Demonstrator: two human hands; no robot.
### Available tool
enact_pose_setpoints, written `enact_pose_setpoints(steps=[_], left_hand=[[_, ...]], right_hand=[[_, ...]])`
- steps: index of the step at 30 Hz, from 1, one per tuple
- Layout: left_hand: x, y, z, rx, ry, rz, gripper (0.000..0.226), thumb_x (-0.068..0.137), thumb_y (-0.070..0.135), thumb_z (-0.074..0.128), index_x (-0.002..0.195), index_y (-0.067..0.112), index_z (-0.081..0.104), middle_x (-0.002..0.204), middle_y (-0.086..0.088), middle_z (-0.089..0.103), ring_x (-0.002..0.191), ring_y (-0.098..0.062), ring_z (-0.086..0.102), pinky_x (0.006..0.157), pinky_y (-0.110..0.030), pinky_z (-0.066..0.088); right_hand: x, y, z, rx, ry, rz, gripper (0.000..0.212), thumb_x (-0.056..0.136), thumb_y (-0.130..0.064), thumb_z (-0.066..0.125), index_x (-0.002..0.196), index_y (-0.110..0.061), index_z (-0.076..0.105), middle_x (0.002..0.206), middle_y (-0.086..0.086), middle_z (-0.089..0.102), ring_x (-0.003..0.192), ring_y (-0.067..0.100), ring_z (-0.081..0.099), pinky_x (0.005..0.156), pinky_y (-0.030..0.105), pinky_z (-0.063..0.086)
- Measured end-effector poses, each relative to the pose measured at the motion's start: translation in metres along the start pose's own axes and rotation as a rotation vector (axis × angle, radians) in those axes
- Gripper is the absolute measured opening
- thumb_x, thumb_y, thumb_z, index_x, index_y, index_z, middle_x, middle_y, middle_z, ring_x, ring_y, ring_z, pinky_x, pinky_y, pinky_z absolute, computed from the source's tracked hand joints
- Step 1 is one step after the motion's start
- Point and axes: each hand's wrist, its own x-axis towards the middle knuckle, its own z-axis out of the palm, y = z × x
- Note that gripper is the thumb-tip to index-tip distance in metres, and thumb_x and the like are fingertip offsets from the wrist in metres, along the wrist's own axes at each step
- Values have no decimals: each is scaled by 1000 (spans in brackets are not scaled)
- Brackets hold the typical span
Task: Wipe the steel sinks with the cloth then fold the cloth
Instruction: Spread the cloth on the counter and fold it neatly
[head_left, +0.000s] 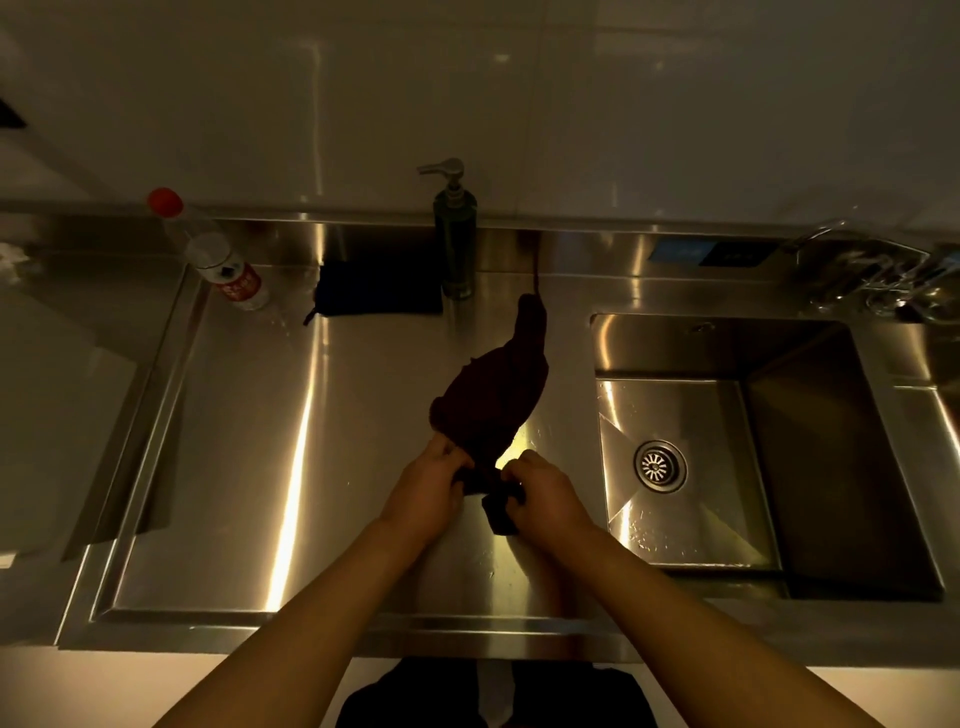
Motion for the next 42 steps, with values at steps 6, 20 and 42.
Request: enact_pose_setpoints(steps=[6,20,42], left_hand=[[-42,-8,11,35,-58,17,24,94,10,68,116,16,75,112,-1,64,99,-16,63,80,-5,37],[-109,-43,-11,-11,-177,-182,37,85,14,80,78,48,67,87,23,64,80,5,64,73,-1,43],[-2,0,-25,-164,197,-100,14,92,10,73,97,21,79,91,9,74,79,5,66,76,-8,48]], right_hand=[[-33,4,-7,-12,-155,45,16,85,-20,70,100,-19,75,94,-5,62,87,13,61,79,25,52],[-77,35,-63,6,-275,445,7,78,-4,70,76,0,75,70,9,67,55,13,60,53,24,48],[19,-22,-45,43,90,66,18,95,-14,65,108,-12,78,109,6,73,101,20,67,94,28,50]])
